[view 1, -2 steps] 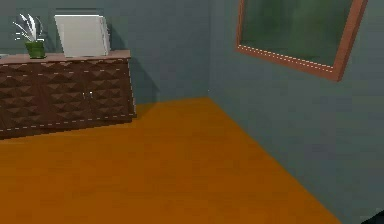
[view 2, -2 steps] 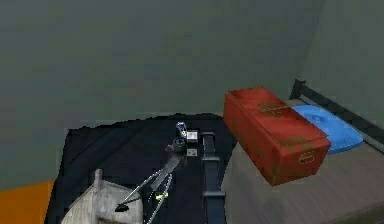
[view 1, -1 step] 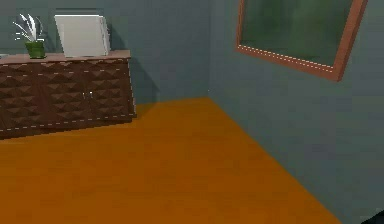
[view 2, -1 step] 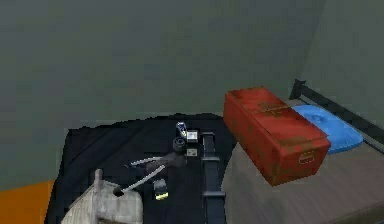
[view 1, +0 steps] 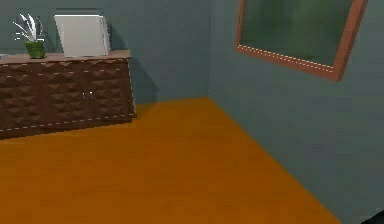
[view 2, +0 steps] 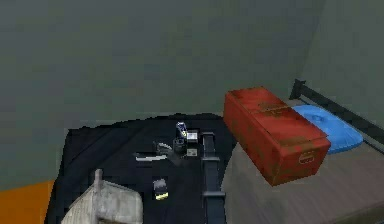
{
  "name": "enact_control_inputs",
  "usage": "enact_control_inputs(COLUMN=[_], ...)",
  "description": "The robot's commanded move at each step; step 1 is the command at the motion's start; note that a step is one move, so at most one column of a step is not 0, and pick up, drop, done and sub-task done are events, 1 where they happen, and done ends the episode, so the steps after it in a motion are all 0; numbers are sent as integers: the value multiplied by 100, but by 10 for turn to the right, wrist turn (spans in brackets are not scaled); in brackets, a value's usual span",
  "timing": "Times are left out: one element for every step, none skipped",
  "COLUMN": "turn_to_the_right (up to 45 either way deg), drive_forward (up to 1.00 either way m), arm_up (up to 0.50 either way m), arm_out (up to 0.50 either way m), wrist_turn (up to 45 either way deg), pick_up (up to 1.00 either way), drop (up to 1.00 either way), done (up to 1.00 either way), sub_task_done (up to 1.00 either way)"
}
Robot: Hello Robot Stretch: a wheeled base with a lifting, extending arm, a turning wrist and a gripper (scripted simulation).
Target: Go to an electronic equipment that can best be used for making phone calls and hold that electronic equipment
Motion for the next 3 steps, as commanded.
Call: enact_control_inputs(turn_to_the_right=[0,0,0], drive_forward=[0,0,0], arm_up=[-30,0,10], arm_out=[0,0,0], wrist_turn=[0,0,0], pick_up=[0,100,0], drop=[0,0,0], done=[0,0,0], sub_task_done=[0,0,0])
